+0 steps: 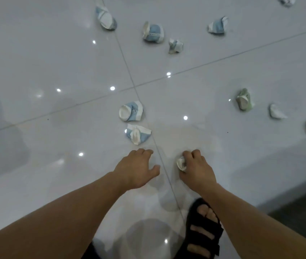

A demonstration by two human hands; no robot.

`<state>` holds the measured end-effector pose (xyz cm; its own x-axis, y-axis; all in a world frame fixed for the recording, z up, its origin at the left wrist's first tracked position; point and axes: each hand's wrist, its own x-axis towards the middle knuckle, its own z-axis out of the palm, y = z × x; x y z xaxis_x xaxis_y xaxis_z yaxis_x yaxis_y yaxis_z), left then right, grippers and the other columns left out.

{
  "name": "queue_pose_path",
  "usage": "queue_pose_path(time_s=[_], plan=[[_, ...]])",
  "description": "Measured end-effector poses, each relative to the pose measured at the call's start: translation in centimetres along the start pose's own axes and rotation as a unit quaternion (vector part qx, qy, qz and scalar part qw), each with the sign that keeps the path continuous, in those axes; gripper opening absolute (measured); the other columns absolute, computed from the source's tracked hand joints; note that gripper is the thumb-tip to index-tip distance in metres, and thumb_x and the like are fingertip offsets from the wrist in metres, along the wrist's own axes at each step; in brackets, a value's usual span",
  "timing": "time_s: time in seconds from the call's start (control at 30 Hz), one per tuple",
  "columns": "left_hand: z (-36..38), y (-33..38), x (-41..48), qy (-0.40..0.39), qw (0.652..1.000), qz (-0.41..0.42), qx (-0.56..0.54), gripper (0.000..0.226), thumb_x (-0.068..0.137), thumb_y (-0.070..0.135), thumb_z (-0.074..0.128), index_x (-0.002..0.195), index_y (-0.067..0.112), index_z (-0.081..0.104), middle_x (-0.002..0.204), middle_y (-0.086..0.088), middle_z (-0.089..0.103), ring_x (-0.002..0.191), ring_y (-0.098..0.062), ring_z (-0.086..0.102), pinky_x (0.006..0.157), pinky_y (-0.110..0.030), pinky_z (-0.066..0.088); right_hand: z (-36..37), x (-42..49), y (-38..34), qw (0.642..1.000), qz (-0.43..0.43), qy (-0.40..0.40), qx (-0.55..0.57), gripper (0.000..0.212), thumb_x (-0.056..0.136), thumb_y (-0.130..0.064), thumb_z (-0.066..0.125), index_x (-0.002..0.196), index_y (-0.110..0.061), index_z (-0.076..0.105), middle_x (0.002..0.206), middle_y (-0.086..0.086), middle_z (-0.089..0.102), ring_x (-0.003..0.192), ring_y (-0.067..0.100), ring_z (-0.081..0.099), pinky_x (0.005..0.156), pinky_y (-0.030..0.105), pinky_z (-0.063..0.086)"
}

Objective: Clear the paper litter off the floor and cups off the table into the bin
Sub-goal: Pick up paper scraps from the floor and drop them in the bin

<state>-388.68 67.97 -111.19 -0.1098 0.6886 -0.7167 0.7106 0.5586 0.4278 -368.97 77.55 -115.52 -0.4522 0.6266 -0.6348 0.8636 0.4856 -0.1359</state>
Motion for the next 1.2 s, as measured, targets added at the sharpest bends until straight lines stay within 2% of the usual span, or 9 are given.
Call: queue_pose_path(time_s=[0.27, 0.37, 0.43, 0.5, 0.6, 0.7, 0.83, 1.03, 1.2], plan=[[-3.4, 2.6, -4.4, 0.006, 0.979, -0.020, -0.201, 0.073, 0.088, 0.063, 0.047, 0.148, 0.026, 0.028, 0.144, 0.002, 0.046, 0.124, -0.017, 0.049, 0.095, -0.029, 0.038, -7.9, -3.8, -6.0, 0.978, -0.166, 0.108, 0.071, 0.077, 0.073, -0.039, 0.079, 0.138, -0.013, 0.047, 0.124, 0.005, 0.054, 0.106, 0.023, 0.058, 0.070, 0.034, 0.053], [-6.4, 2.8, -6.0, 0.014, 0.949, -0.022, -0.315, 0.057, 0.091, 0.051, 0.051, 0.142, 0.028, 0.038, 0.138, 0.004, 0.052, 0.115, -0.013, 0.056, 0.092, -0.024, 0.044, -11.2, -5.2, -9.1, 0.947, -0.260, 0.160, 0.104, 0.078, 0.069, -0.038, 0.085, 0.133, -0.007, 0.054, 0.115, 0.007, 0.061, 0.096, 0.021, 0.063, 0.068, 0.027, 0.053], [-7.6, 2.0, -6.6, 0.021, 0.938, -0.020, -0.346, 0.039, 0.094, 0.044, 0.050, 0.129, 0.028, 0.050, 0.125, 0.004, 0.061, 0.094, -0.003, 0.060, 0.073, -0.011, 0.045, -12.0, -5.3, -10.6, 0.938, -0.290, 0.152, 0.113, 0.081, 0.069, -0.042, 0.085, 0.134, -0.007, 0.053, 0.117, 0.008, 0.062, 0.098, 0.020, 0.063, 0.072, 0.027, 0.054], [-8.0, 0.5, -7.0, 0.041, 0.936, -0.033, -0.349, 0.027, 0.095, 0.043, 0.050, 0.118, 0.030, 0.055, 0.112, 0.008, 0.064, 0.080, 0.001, 0.059, 0.059, -0.008, 0.040, -11.7, -4.5, -11.4, 0.948, -0.281, 0.094, 0.113, 0.091, 0.068, -0.049, 0.083, 0.142, -0.012, 0.045, 0.130, 0.005, 0.056, 0.111, 0.020, 0.058, 0.082, 0.030, 0.053], [-7.0, -3.7, -7.1, 0.084, 0.950, -0.089, -0.288, 0.029, 0.094, 0.040, 0.052, 0.118, 0.025, 0.055, 0.108, 0.005, 0.063, 0.082, -0.008, 0.057, 0.065, -0.017, 0.040, -9.9, -1.4, -11.3, 0.973, -0.224, 0.029, 0.053, 0.099, 0.070, -0.063, 0.074, 0.149, -0.023, 0.029, 0.145, -0.002, 0.038, 0.126, 0.019, 0.043, 0.094, 0.033, 0.046], [-4.6, -8.7, -6.9, 0.087, 0.956, -0.159, -0.229, 0.038, 0.094, 0.040, 0.052, 0.125, 0.019, 0.053, 0.116, -0.004, 0.064, 0.094, -0.021, 0.059, 0.072, -0.027, 0.040, -7.5, 2.5, -11.9, 0.991, -0.129, 0.033, -0.027, 0.096, 0.071, -0.070, 0.067, 0.145, -0.022, 0.029, 0.142, 0.000, 0.035, 0.125, 0.022, 0.041, 0.092, 0.036, 0.045], [-1.4, -13.0, -6.1, 0.098, 0.947, -0.191, -0.239, 0.043, 0.094, 0.043, 0.051, 0.131, 0.021, 0.050, 0.120, -0.001, 0.063, 0.085, -0.017, 0.056, 0.069, -0.026, 0.039, -3.6, 6.5, -14.6, 0.997, -0.039, 0.050, -0.052, 0.091, 0.068, -0.076, 0.063, 0.132, -0.017, 0.038, 0.127, 0.003, 0.041, 0.115, 0.024, 0.042, 0.080, 0.037, 0.044], [-0.5, -14.4, -4.5, 0.119, 0.945, -0.181, -0.246, 0.047, 0.092, 0.047, 0.052, 0.133, 0.024, 0.048, 0.123, 0.002, 0.062, 0.092, -0.014, 0.056, 0.076, -0.024, 0.041, -0.8, 8.1, -16.2, 0.992, -0.047, 0.092, -0.075, 0.066, 0.080, -0.062, 0.058, 0.121, -0.013, 0.043, 0.119, 0.006, 0.045, 0.110, 0.024, 0.043, 0.073, 0.033, 0.039], [-4.8, -11.8, -7.3, 0.134, 0.947, -0.165, -0.242, 0.045, 0.094, 0.040, 0.051, 0.135, 0.022, 0.046, 0.127, -0.001, 0.059, 0.104, -0.020, 0.057, 0.080, -0.027, 0.042, -6.0, 3.4, -15.9, 0.985, -0.105, 0.096, -0.094, 0.063, 0.077, -0.062, 0.057, 0.117, -0.015, 0.047, 0.113, 0.003, 0.047, 0.105, 0.024, 0.045, 0.076, 0.035, 0.046]])
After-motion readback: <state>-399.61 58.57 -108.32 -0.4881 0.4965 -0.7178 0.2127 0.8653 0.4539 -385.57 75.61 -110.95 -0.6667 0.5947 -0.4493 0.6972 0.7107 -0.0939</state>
